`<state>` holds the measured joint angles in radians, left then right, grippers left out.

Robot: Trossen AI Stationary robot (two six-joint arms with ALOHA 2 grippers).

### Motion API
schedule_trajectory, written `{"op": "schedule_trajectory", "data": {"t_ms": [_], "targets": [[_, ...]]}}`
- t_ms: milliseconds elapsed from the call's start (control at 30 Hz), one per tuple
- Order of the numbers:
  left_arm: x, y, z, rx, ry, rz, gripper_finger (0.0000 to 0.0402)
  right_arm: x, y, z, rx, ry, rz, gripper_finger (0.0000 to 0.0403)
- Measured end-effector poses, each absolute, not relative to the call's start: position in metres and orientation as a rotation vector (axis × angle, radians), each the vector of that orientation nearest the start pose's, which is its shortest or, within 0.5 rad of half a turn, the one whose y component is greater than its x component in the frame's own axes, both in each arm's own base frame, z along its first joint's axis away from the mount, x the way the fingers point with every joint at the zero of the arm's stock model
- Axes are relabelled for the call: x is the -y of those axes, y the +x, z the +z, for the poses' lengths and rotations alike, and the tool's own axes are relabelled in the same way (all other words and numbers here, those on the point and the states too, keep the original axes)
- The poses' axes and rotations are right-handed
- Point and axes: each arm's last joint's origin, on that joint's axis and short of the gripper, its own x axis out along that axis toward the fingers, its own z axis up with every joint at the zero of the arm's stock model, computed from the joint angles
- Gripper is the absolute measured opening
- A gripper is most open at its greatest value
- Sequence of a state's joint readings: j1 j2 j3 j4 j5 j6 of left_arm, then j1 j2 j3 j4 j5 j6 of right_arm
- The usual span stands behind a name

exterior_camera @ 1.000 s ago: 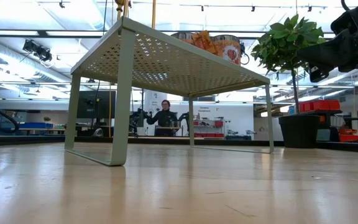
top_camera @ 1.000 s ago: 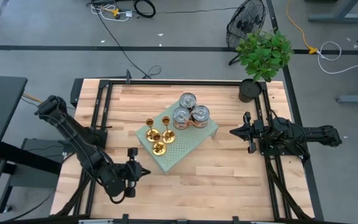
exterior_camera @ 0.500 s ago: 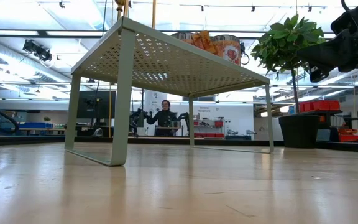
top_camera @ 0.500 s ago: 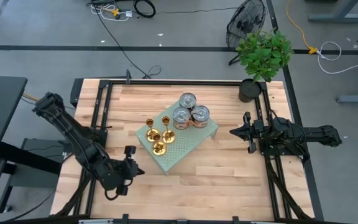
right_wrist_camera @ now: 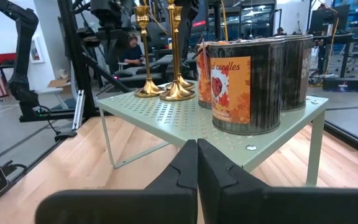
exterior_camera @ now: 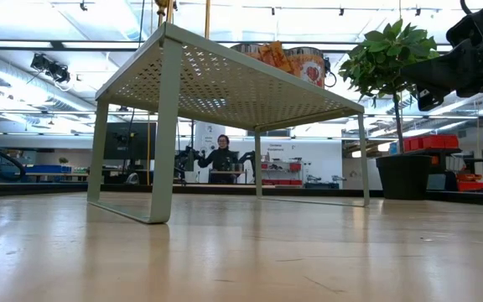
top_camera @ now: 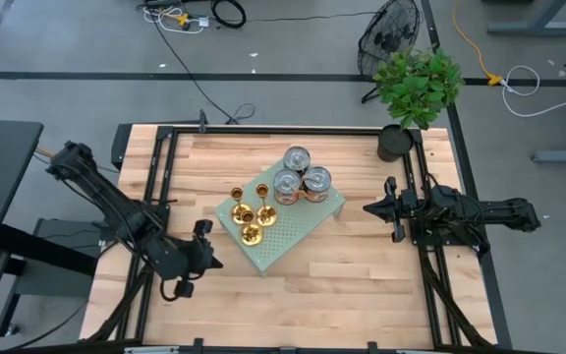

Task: Pick & Place candle stick holders
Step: Return to Home Position

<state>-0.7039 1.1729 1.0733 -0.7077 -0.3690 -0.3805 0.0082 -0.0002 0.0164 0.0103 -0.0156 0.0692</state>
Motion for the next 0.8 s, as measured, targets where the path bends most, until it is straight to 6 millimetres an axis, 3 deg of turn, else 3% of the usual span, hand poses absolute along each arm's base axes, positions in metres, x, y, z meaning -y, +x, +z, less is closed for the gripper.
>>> {"op": "schedule_trajectory", "data": {"t_ms": [500,800], "targets": [[0.132,0.164,0.323,-0.793,0.154,-0.400,0.0001,-0.001,0.097,0.170,0.026,0.069,0.025,0.0003],[0.134,0.162,0.324,-0.776,0.227,-0.535,0.0004,-0.001,0.097,0.170,0.026,0.069,0.025,0.0003]]}}
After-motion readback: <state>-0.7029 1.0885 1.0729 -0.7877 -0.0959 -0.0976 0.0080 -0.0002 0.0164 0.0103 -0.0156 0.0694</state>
